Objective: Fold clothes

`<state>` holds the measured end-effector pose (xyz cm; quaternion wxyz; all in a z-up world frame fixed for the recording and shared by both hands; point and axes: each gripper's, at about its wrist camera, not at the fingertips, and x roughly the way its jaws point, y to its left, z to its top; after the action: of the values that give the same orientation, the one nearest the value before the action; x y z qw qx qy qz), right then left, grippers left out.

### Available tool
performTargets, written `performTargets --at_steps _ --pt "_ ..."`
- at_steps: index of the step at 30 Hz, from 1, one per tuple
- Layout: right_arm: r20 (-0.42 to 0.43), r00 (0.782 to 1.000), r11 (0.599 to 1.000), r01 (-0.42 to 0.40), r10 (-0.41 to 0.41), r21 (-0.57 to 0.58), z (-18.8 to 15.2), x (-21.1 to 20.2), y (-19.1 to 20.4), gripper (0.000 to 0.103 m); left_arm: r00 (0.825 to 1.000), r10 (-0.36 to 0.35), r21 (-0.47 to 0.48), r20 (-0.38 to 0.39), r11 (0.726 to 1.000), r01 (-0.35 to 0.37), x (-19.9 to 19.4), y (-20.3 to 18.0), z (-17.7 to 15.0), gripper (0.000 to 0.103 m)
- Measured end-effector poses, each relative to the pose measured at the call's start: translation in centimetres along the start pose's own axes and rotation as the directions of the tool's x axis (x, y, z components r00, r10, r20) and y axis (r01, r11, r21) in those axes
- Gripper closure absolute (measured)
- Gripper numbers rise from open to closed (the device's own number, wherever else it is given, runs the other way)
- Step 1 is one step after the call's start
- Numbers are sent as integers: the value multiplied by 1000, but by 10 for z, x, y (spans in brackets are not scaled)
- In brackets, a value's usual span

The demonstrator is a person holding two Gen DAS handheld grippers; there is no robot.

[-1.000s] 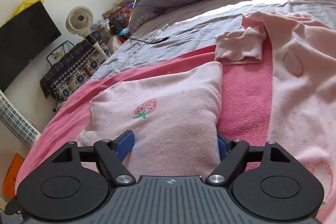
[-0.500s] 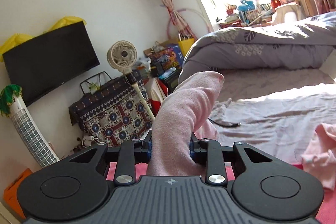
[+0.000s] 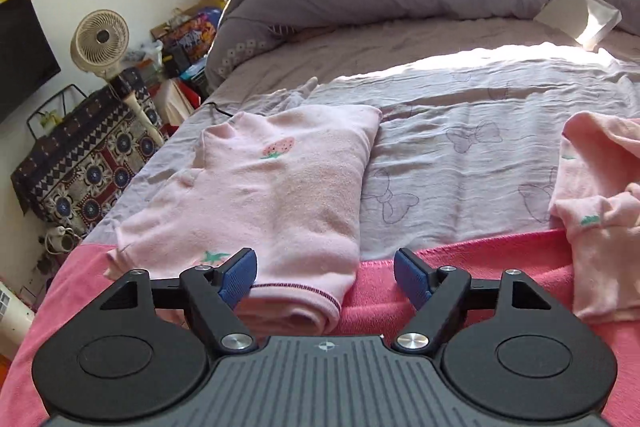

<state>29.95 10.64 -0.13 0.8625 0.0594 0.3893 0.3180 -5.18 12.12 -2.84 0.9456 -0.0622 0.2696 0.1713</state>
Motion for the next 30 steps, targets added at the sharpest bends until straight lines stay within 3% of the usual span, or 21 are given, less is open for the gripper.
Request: performTargets --at_steps 3,5,8,13,15,18,21,22,23,25,26,28,30 --pt "42 997 996 -57 61 -71 -7 -82 -17 23 1000 3 1 -5 1000 -3 1 0 2 0" --pt "94 994 985 -38 54 -166 -10 -150 -23 6 1000 9 7 -10 1000 -9 2 0 2 0" --pt "174 985 957 50 1 -286 -46 -247 -47 2 999 25 26 -21 999 -25 4 -3 3 0" --pt "218 966 913 213 -142 -348 -125 -337 -98 0 999 31 35 -33 999 -30 6 -4 4 0" --pt "190 969 916 217 -160 -337 -151 -350 -115 0 999 31 37 -35 999 -30 6 -4 3 0" --pt "146 983 933 153 -110 -325 -189 -365 -122 0 999 29 36 -37 999 -28 5 -3 3 0" --pt "159 984 916 137 -82 -376 -227 -370 -119 4 999 32 40 -35 999 -30 4 -3 3 0" --pt "159 983 906 148 -91 -397 -236 -367 -114 20 999 33 41 -35 999 -32 4 -4 3 0" --pt "156 982 899 165 -109 -406 -241 -361 -106 51 999 34 42 -32 999 -33 3 -4 3 0" --pt "144 985 914 141 -92 -379 -245 -347 -93 64 999 37 39 -24 999 -36 -1 -4 1 0" --pt "126 992 930 72 -28 -361 -243 -340 -84 73 999 35 37 -21 999 -34 -2 -3 1 0" --pt "93 988 926 -81 124 -370 -244 -333 -55 75 999 23 38 -22 999 -22 -5 -2 -1 0" --pt "76 976 873 -146 204 -466 -254 -337 -28 52 1000 8 37 -20 999 -7 -8 1 -2 0"
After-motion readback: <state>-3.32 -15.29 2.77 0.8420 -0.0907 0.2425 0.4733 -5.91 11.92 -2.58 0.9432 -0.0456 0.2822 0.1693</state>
